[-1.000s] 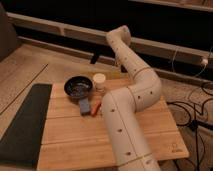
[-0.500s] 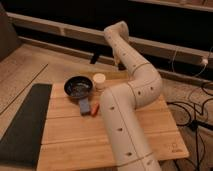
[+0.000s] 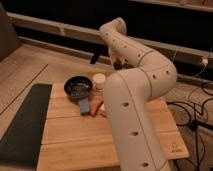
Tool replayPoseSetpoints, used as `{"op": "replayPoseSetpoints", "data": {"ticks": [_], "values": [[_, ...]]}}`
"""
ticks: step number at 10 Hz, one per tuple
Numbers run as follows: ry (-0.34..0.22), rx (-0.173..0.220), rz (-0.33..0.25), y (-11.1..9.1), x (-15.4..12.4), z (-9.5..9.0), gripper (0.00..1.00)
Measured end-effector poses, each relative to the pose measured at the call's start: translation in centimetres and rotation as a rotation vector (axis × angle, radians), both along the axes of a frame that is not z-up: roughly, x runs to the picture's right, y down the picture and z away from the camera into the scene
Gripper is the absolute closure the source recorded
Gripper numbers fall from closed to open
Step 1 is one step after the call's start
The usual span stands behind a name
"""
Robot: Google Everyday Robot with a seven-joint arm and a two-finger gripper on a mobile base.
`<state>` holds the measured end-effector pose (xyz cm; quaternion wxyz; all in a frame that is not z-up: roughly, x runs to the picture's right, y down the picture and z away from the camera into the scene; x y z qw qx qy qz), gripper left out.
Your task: Place the eraser on the white sponge
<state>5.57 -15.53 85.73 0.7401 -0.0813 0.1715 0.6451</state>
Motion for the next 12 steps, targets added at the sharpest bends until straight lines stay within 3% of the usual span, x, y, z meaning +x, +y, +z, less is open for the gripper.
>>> {"op": "replayPoseSetpoints", "data": {"ticks": [4, 7, 12], "values": [[-0.057, 0.051, -0.074, 8.1, -3.6, -5.9, 1.00], [-0.070, 0.053, -0.098, 12.1, -4.4, -7.7, 1.00], [-0.073, 0.045, -0.109, 12.9, -4.7, -7.7, 1.00]]}}
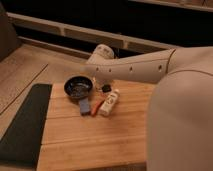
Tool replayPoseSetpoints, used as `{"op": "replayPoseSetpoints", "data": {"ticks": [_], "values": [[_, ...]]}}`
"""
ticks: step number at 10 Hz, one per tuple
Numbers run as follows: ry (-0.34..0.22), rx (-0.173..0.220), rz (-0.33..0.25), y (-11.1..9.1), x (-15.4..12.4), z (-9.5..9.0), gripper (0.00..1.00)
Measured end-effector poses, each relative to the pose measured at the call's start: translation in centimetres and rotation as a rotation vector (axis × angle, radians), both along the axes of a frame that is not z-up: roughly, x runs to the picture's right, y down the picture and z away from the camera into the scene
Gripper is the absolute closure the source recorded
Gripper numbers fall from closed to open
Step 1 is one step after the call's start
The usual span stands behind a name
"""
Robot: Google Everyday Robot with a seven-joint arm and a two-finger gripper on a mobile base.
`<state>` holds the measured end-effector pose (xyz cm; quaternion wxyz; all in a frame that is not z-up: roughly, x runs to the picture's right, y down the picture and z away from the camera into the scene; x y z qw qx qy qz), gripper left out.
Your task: Place the eraser on the white sponge
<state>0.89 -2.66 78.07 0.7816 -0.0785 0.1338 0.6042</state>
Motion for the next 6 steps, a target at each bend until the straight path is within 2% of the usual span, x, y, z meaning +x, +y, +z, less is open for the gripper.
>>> {"op": "replayPoseSetpoints", "data": {"ticks": [1, 3, 5, 6], "values": [[-0.020, -0.006, -0.034, -0.1, -1.5, 0.6, 1.00], [-0.108, -0.017, -0.126, 0.6, -7.4, 0.8, 1.00], [-0.154, -0.034, -0.179, 2.1, -10.5, 0.7, 1.00], [-0.162, -0.044, -0.192, 2.9, -11.0, 0.9, 1.00]]}}
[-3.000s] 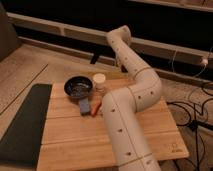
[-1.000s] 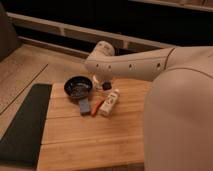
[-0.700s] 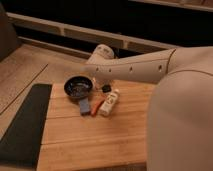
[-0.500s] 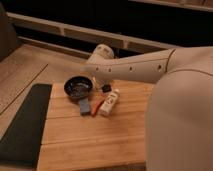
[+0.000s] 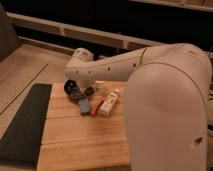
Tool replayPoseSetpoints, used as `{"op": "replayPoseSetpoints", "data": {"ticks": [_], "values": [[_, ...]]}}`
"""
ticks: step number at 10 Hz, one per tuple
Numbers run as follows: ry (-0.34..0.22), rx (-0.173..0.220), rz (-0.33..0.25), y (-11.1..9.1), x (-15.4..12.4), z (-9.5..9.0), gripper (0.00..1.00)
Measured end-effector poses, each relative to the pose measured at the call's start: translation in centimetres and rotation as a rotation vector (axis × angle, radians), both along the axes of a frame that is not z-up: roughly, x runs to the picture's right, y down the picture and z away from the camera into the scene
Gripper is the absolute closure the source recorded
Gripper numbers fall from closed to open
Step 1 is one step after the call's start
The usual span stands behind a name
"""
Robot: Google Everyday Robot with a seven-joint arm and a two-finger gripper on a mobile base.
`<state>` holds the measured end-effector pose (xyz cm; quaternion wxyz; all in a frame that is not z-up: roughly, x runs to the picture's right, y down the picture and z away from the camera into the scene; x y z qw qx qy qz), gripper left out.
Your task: Place the eraser on the white sponge
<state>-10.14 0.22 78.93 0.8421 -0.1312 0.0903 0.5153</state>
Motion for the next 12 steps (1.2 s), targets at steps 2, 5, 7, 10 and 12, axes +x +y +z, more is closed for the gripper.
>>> {"op": "replayPoseSetpoints", "data": {"ticks": [2, 5, 7, 10, 12], "values": [[0.011, -0.032, 0.007, 1.7, 0.3, 0.9, 1.00], [0.029, -0.088, 0.012, 4.1, -0.1, 2.9, 1.00], [0.031, -0.123, -0.013, 4.8, -1.2, 4.1, 1.00], [0.047, -0.130, -0.025, 4.8, -1.1, 4.4, 1.00], [0.048, -0.131, -0.027, 4.8, -1.2, 4.4, 1.00]]}}
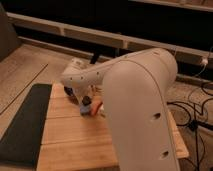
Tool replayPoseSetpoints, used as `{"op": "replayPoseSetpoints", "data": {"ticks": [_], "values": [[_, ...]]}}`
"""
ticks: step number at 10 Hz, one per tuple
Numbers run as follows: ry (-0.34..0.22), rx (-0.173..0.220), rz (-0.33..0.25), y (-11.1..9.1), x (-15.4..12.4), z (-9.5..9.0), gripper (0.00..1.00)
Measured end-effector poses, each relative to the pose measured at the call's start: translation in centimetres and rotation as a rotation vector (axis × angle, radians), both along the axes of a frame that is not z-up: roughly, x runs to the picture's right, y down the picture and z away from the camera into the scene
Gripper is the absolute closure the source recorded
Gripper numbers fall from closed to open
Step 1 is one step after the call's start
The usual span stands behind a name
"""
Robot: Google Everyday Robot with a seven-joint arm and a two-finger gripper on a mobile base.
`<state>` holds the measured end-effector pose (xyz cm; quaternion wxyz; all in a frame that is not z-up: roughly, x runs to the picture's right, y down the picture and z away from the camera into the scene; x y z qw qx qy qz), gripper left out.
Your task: Place the eraser on the white sponge
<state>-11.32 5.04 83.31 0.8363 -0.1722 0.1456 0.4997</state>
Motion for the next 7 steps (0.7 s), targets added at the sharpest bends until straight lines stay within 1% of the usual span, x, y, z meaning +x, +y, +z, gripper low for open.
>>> {"op": "replayPoseSetpoints", "data": {"ticks": [1, 2, 3, 5, 6, 7], "values": [[-0.003, 0.000, -0.003, 0.0, -0.1, 0.0, 1.00], [0.001, -0.011, -0.025, 0.5, 0.1, 0.3, 1.00], [-0.006, -0.022, -0.045, 1.2, -0.3, 0.6, 1.00], [-0.010, -0.058, -0.093, 3.0, -1.8, 1.6, 1.00], [-0.007, -0.069, -0.106, 3.5, -2.1, 1.9, 1.00], [0.002, -0.089, -0.121, 4.4, -2.5, 2.4, 1.00]]}}
